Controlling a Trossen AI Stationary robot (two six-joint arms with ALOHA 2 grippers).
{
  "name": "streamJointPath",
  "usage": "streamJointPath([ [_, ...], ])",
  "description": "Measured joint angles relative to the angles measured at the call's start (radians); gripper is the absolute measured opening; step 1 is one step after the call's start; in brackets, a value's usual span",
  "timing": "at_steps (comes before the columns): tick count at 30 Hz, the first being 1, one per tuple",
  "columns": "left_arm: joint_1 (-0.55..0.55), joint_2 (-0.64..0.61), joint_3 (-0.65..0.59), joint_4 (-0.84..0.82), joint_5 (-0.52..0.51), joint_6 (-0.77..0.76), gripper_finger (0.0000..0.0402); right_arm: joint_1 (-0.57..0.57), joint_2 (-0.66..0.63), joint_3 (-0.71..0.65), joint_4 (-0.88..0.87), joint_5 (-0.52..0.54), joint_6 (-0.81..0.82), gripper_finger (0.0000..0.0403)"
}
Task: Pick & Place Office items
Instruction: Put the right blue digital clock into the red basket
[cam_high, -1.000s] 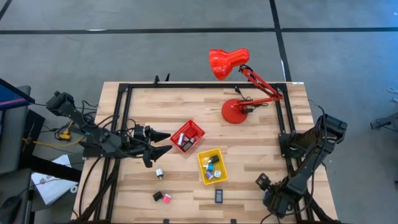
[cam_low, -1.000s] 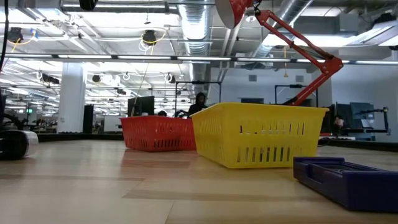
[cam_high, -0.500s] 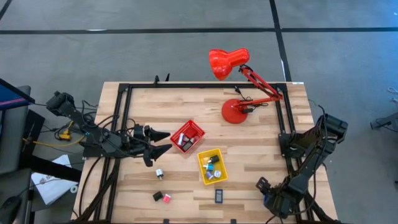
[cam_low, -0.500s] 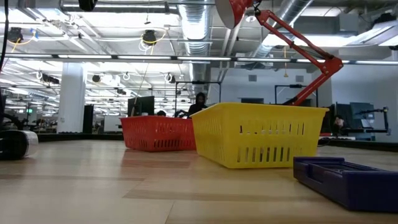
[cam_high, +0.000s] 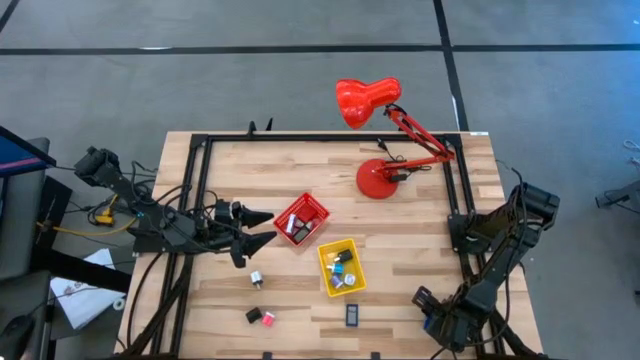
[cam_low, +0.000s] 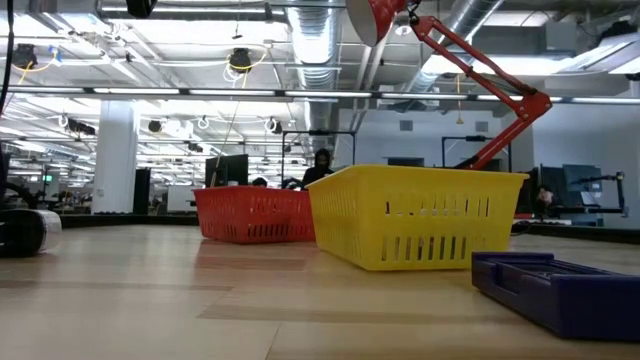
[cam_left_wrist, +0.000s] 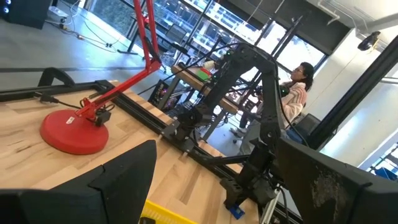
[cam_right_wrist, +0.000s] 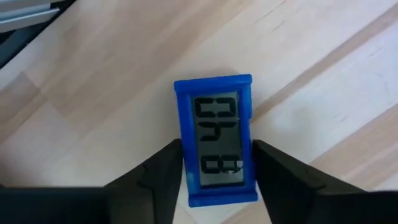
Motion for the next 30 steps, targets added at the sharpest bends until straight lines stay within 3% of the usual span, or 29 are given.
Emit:
streamJointPath([
  [6, 0.0, 0.0, 0.0, 0.0, 0.0, -0.018, 0.0324, 0.0, 0.0, 0.001, 0.003, -0.003, 0.02, 0.0141],
  [12, 0.0, 0.0, 0.0, 0.0, 0.001, -0.019, 0.0324, -0.01, 0.008, 0.059, -0.035, -0.014, 0.033, 0.0141],
  [17, 0.0, 0.0, 0.0, 0.0, 0.001, -0.019, 0.0324, -0.057, 0.007, 0.183, -0.179, -0.036, 0.037, 0.0141],
  [22, 0.0, 0.0, 0.0, 0.0, 0.005, -0.018, 0.0324, -0.146, 0.006, 0.324, -0.331, -0.036, 0.03, 0.0141],
  [30, 0.0, -0.006, 0.0, -0.002, 0.005, 0.004, 0.0324, -0.398, 0.004, 0.508, -0.342, -0.029, 0.003, 0.0142],
])
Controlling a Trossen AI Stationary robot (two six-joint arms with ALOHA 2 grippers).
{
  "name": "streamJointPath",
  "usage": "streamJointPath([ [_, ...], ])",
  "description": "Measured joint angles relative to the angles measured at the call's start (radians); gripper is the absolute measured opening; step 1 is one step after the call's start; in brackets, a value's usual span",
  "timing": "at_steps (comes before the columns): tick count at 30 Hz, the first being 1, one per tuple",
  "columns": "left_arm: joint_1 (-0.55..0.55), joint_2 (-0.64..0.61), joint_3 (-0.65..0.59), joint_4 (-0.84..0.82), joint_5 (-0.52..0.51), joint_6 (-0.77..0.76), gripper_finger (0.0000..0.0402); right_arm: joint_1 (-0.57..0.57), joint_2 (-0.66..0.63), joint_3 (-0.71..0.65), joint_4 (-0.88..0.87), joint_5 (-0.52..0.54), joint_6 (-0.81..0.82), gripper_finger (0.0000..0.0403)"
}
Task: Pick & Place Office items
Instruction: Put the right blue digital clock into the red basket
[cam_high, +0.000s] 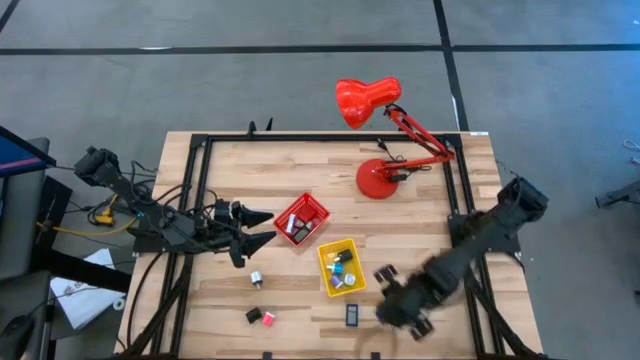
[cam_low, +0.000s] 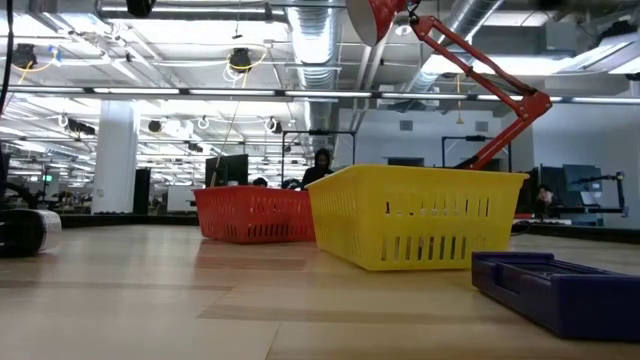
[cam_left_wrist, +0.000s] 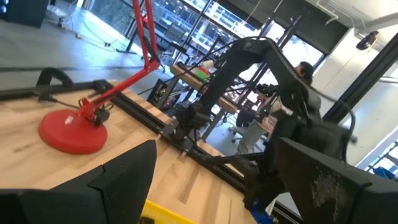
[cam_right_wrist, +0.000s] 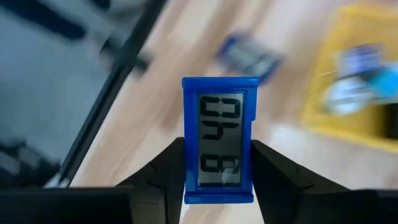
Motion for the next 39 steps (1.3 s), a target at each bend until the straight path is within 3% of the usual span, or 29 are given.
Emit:
streamJointPath([
  [10, -0.006, -0.131, 0.0, 0.002, 0.009, 0.163, 0.0324, -0.395, -0.002, 0.158, 0.012, 0.0, 0.026, 0.0142],
  [17, -0.032, -0.235, 0.0, 0.002, 0.009, 0.292, 0.0324, -0.579, -0.002, 0.192, 0.043, -0.005, 0.025, 0.0142],
  [27, -0.038, -0.286, 0.0, 0.001, -0.004, 0.379, 0.0324, -0.674, 0.047, 0.226, 0.13, -0.038, 0.034, 0.0142],
  [39, -0.038, -0.285, 0.0, 0.0, -0.045, 0.377, 0.0324, -0.747, 0.43, 0.599, 0.014, -0.058, -0.109, 0.0143],
])
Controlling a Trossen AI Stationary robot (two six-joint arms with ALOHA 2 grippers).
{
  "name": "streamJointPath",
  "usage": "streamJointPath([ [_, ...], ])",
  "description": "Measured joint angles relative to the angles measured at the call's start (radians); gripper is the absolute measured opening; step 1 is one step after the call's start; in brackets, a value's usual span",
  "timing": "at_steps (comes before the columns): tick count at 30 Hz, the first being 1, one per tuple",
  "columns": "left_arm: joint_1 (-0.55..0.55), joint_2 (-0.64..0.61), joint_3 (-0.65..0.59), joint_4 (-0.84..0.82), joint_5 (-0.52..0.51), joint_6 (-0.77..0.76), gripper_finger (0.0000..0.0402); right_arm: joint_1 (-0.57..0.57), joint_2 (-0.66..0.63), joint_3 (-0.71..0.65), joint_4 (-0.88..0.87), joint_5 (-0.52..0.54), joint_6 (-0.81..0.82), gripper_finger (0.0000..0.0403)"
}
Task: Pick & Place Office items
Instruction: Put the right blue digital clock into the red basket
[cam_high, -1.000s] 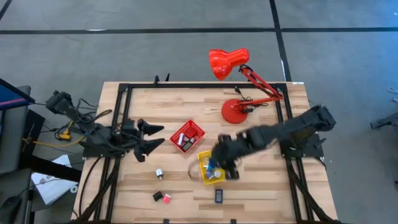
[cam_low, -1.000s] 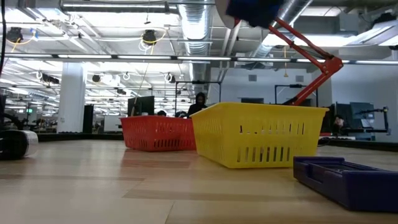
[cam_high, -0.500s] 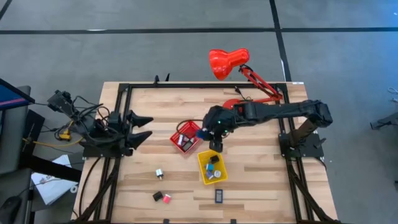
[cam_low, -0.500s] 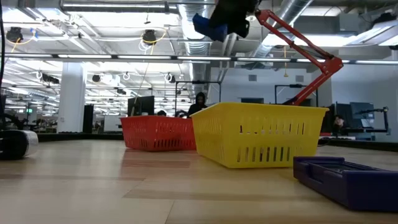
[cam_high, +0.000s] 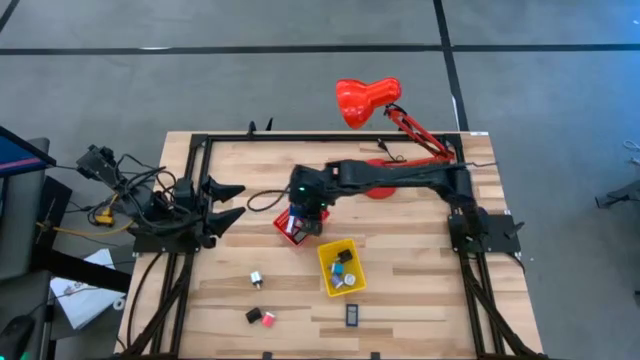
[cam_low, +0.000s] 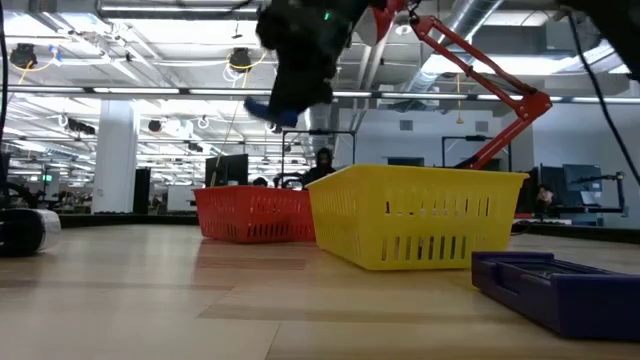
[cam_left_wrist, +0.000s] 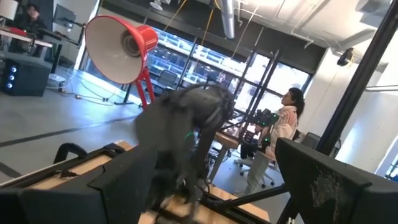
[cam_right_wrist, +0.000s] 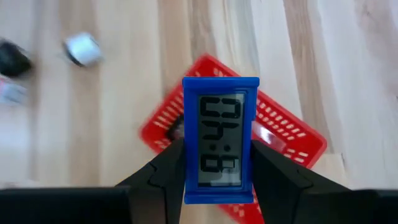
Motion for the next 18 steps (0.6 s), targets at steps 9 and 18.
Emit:
streamJointPath([
  [9, 0.0, 0.001, 0.0, 0.001, 0.0, -0.002, 0.0324, -0.021, 0.16, 0.074, -0.04, 0.001, -0.114, 0.0144],
  [18, 0.0, 0.001, 0.0, 0.001, 0.0, -0.005, 0.0324, -0.019, 0.224, 0.078, -0.039, 0.003, -0.176, 0.0148],
])
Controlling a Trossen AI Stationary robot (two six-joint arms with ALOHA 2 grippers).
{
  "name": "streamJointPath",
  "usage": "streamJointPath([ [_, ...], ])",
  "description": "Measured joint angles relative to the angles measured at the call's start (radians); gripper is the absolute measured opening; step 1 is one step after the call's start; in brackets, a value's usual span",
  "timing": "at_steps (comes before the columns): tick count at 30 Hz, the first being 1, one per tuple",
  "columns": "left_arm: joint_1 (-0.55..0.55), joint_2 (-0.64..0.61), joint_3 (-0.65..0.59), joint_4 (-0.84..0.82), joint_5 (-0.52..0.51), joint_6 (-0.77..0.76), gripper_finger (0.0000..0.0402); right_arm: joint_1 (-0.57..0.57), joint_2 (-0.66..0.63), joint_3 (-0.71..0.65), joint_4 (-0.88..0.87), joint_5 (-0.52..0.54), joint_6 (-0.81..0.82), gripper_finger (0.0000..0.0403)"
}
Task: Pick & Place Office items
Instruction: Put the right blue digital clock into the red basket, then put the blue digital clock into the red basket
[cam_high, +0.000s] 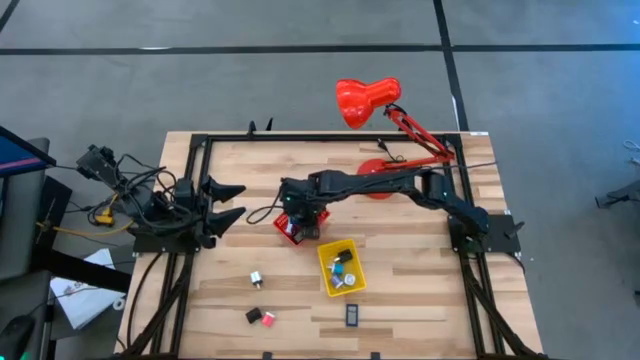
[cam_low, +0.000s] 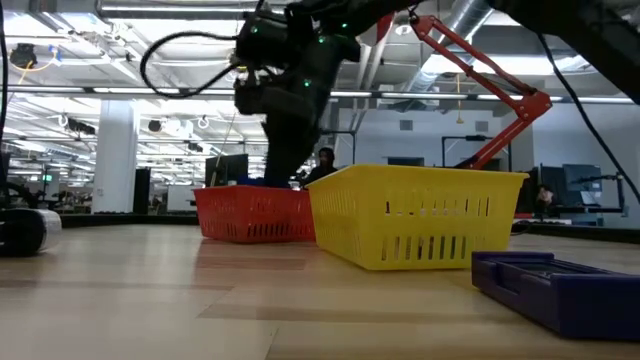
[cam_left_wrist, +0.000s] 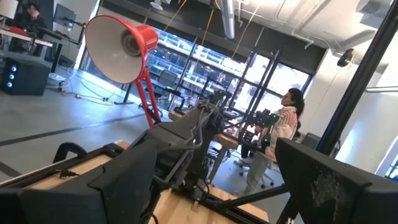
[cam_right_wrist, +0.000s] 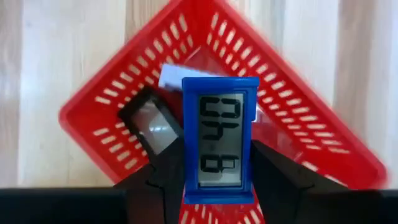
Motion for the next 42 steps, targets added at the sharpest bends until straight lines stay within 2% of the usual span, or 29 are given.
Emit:
streamJointPath([
  [4, 0.0, 0.0, 0.0, 0.0, 0.0, 0.0, 0.0324, 0.002, 0.007, -0.005, -0.023, 0.001, -0.003, 0.0168],
  [11, 0.0, 0.0, 0.0, 0.0, 0.0, 0.0, 0.0324, 0.001, 0.004, -0.003, -0.027, 0.002, 0.002, 0.0242],
  [15, 0.0, 0.0, 0.0, -0.001, 0.0, 0.0, 0.0324, -0.001, 0.004, -0.003, -0.049, 0.003, 0.049, 0.0269],
  [19, 0.0, 0.0, 0.0, -0.001, 0.0, 0.001, 0.0324, -0.001, -0.015, -0.004, -0.084, 0.011, 0.091, 0.0274],
  [24, 0.0, 0.0, 0.0, -0.001, 0.0, 0.002, 0.0324, 0.007, -0.109, -0.003, -0.091, 0.017, 0.143, 0.0275],
  [28, 0.0, 0.0, 0.0, -0.001, 0.0, 0.003, 0.0324, 0.021, -0.196, -0.003, -0.116, 0.077, 0.202, 0.0275],
  [34, 0.0, 0.0, 0.0, -0.004, -0.026, 0.003, 0.0324, 0.059, -0.3, -0.002, -0.193, 0.117, 0.345, 0.0275],
  [39, 0.0, 0.001, 0.0, -0.009, -0.043, 0.003, 0.0324, 0.143, -0.348, -0.003, -0.264, 0.155, 0.504, 0.0276],
  [42, 0.0, 0.004, 0.0, -0.011, -0.047, 0.003, 0.0324, 0.208, -0.357, -0.003, -0.303, 0.192, 0.652, 0.0276],
])
